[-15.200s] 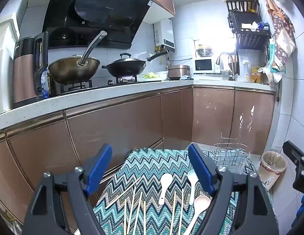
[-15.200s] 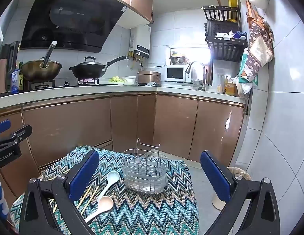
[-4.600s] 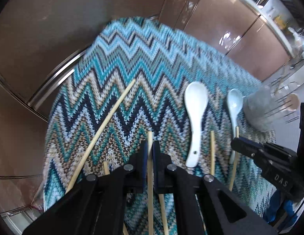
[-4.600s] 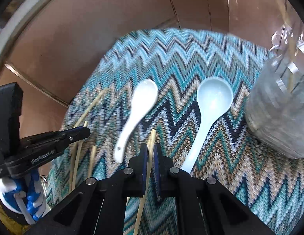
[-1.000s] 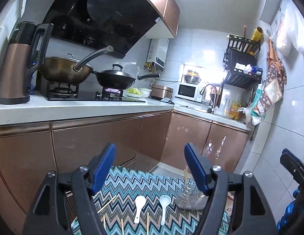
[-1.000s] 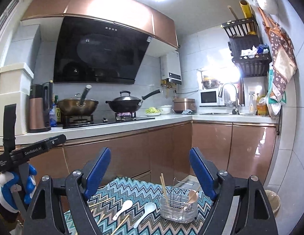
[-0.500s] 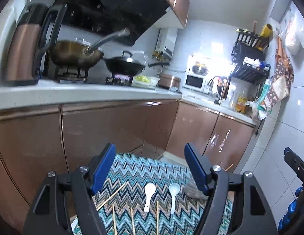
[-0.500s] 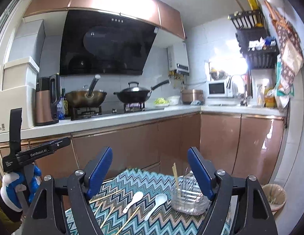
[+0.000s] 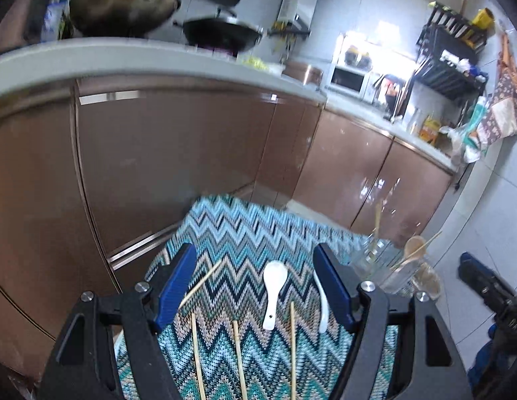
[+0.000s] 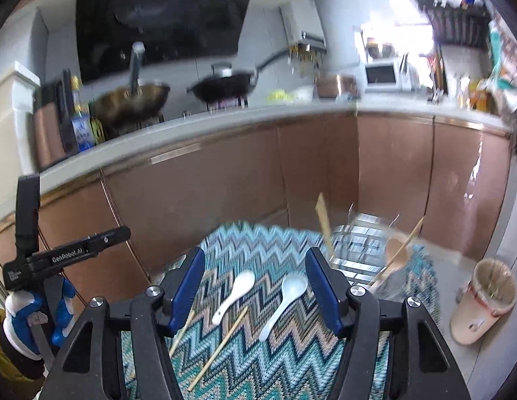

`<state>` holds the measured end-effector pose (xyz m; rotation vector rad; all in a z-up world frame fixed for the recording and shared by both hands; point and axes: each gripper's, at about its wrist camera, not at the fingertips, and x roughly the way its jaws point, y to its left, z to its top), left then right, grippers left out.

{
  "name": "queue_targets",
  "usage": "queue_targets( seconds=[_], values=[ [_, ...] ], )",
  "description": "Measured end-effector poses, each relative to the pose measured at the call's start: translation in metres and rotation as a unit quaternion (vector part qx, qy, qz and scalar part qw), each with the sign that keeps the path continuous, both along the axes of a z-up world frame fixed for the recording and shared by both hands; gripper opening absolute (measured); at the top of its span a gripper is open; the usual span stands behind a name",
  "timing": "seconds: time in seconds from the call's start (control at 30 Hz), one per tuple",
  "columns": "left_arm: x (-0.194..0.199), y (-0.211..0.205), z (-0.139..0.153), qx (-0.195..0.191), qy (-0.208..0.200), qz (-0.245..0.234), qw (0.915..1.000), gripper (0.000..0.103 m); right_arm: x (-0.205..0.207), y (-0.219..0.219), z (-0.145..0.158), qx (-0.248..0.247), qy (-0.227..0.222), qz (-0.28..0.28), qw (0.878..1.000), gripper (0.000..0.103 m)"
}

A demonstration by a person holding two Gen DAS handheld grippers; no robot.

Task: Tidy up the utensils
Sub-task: 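Close the right gripper on a white spoon's handle while the left reaches a chopstick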

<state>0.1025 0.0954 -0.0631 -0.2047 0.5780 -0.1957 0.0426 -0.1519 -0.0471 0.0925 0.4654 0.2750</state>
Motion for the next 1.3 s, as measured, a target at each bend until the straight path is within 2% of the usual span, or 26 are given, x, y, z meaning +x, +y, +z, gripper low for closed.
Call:
queue_targets(
  seconds=[0.2,0.3,0.33,0.47,0.6,0.77,0.93,1.3],
  values=[
    [0.029,-0.002,-0.043,0.003,0.039,-0.010,0.9992,0.071,0.059,0.019,-0.069,-0.014,0.086,0.004,0.996,0.060],
    [0.039,-0.001,-0.061,0.004,0.050,-0.016,0.9986,0.071,0.093,0.029,-0.106,-0.045,0.132,-0.005,0.990,0.059],
    [0.043,0.000,-0.067,0.004,0.056,-0.017,0.9983,0.071,0.105,0.031,-0.119,-0.049,0.150,-0.007,0.987,0.057],
    [0.057,0.006,-0.086,0.003,0.075,-0.022,0.9969,0.071,0.139,0.029,-0.157,-0.050,0.212,-0.014,0.976,0.032],
    [0.066,0.011,-0.100,0.002,0.096,-0.024,0.9951,0.070,0.156,0.019,-0.183,-0.036,0.249,-0.032,0.967,0.023],
    [0.075,0.010,-0.116,-0.014,0.156,-0.046,0.9866,0.057,0.162,0.013,-0.187,-0.028,0.256,-0.031,0.966,0.019],
    [0.071,0.005,-0.121,-0.021,0.210,-0.070,0.9749,0.051,0.156,0.009,-0.185,-0.021,0.266,-0.016,0.964,0.013],
    [0.069,-0.015,-0.154,0.008,0.282,-0.092,0.9549,0.033,0.083,0.011,-0.180,0.003,0.307,0.052,0.950,0.012]
  ],
)
